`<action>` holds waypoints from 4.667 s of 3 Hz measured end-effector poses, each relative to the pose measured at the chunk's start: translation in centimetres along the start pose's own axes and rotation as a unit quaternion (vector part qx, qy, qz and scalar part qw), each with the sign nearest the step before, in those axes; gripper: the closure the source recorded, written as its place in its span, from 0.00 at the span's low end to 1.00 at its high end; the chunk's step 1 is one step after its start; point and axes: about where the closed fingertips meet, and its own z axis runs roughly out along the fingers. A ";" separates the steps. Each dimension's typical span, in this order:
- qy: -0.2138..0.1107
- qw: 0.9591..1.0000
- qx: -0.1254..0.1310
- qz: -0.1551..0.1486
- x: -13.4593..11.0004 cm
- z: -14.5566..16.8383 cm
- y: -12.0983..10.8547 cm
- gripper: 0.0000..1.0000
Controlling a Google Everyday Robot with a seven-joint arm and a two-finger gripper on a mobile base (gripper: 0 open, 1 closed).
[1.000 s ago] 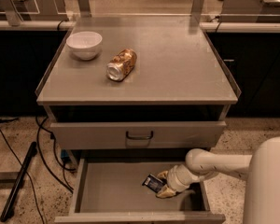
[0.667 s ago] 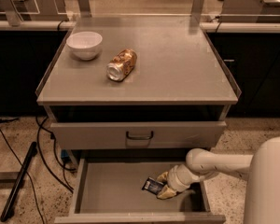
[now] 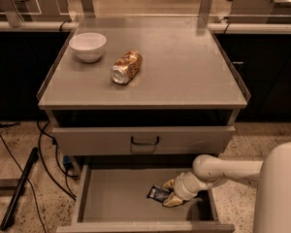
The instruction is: Pick rxbar blueberry from middle drawer and place on counter
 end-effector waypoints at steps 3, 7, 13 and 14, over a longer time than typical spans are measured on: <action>-0.001 1.000 -0.013 0.015 -2.2 -7.2 2.5 1.00; -0.044 0.997 0.048 -0.050 -11.5 -26.2 5.5 1.00; -0.020 0.990 0.124 -0.068 -30.2 -46.4 -9.3 1.00; -0.019 0.990 0.126 -0.062 -29.9 -46.3 -9.6 1.00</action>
Offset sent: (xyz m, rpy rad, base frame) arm -0.0206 -0.0214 0.0817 -0.0008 0.0298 -0.0177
